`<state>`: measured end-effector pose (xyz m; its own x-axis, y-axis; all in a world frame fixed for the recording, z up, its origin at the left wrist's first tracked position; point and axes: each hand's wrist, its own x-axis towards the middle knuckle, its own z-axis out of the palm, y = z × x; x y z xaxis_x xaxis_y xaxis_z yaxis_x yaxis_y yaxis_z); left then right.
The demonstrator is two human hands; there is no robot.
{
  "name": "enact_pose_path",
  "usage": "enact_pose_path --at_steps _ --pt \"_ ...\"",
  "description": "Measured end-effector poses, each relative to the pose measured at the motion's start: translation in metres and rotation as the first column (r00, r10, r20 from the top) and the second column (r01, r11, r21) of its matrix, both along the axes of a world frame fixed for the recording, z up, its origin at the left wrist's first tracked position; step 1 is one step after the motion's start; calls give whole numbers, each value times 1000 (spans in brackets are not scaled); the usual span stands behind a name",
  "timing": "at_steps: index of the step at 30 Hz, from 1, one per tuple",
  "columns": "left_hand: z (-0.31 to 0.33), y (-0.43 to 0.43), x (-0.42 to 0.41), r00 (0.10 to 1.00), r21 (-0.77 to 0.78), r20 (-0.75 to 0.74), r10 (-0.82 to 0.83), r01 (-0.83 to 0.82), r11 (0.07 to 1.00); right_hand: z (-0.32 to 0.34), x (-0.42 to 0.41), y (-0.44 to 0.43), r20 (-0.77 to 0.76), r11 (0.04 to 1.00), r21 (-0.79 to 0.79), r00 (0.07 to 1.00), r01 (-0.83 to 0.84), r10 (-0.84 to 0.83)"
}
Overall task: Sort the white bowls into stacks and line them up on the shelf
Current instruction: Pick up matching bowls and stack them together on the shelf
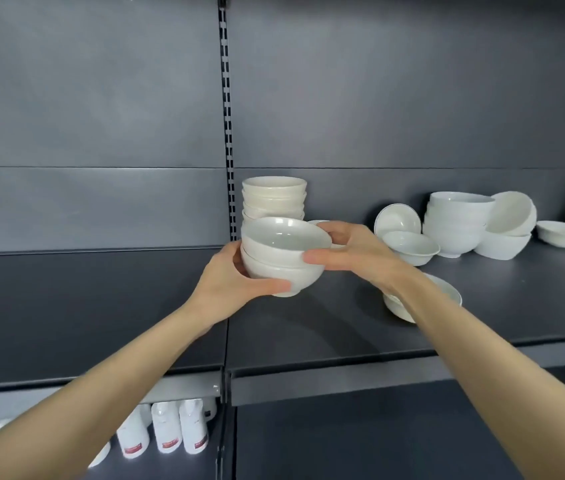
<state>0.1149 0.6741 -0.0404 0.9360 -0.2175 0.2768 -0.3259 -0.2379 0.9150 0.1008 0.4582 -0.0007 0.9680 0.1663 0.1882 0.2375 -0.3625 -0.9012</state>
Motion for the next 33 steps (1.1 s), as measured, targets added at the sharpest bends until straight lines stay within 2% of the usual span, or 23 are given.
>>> enact_pose_path --at_steps 8,15,19,23,33 --pt "27 -106 8 982 -41 30 -186 187 982 24 -32 -97 69 971 24 969 238 -239" --pt "36 -230 25 969 -92 24 -246 247 965 34 -35 -210 64 929 63 927 366 -369" --pt "46 -302 36 974 -137 17 -226 226 964 51 -24 -275 94 924 20 919 382 -382" --pt "59 -356 55 979 -168 52 -197 203 965 73 -4 -328 137 948 -16 940 318 -313" --pt "80 -410 121 989 -141 110 -102 117 983 88 74 -387 158 964 44 951 263 -266"
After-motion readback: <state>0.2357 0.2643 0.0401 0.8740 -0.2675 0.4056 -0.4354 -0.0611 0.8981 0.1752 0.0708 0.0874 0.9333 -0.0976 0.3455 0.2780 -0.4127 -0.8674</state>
